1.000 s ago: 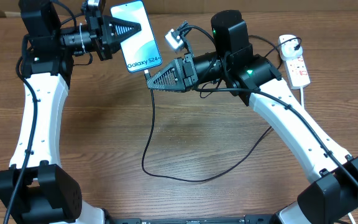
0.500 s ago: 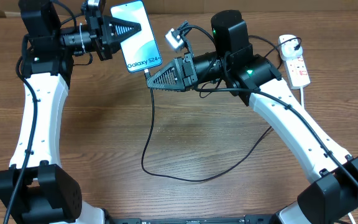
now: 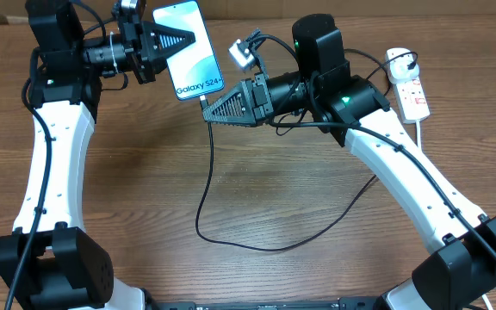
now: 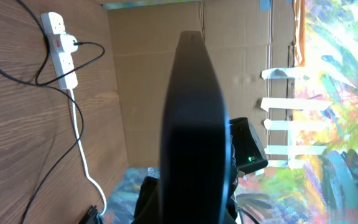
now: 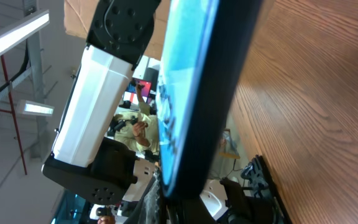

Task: Plug charger to phone and switch on socket

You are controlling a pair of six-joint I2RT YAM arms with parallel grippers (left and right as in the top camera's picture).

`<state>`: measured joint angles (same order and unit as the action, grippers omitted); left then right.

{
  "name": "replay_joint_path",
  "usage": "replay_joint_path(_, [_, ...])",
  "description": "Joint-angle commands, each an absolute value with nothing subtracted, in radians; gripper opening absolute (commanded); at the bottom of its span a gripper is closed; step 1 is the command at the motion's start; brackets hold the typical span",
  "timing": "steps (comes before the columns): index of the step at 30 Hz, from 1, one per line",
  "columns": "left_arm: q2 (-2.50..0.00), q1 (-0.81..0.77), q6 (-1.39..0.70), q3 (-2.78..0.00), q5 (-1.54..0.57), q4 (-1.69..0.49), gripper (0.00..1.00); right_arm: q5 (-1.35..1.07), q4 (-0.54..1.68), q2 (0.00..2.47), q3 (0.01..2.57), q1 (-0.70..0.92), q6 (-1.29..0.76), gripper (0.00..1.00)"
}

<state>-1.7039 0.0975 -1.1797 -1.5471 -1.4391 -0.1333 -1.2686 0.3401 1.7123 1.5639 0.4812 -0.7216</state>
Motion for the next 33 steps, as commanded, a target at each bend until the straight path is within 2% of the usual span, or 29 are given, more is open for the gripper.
replay_joint_path(1, [-1.685,0.091,-1.166,-1.56,-1.48,-0.126,0.04,-1.251,0.316,1.714,1.57,0.481,-0.738,0.04])
replay_joint_path(33, [-1.685,0.091,-1.168,-1.56,-1.505,-0.126,0.04,-1.205,0.326,1.714,1.57,0.451,-0.761,0.04])
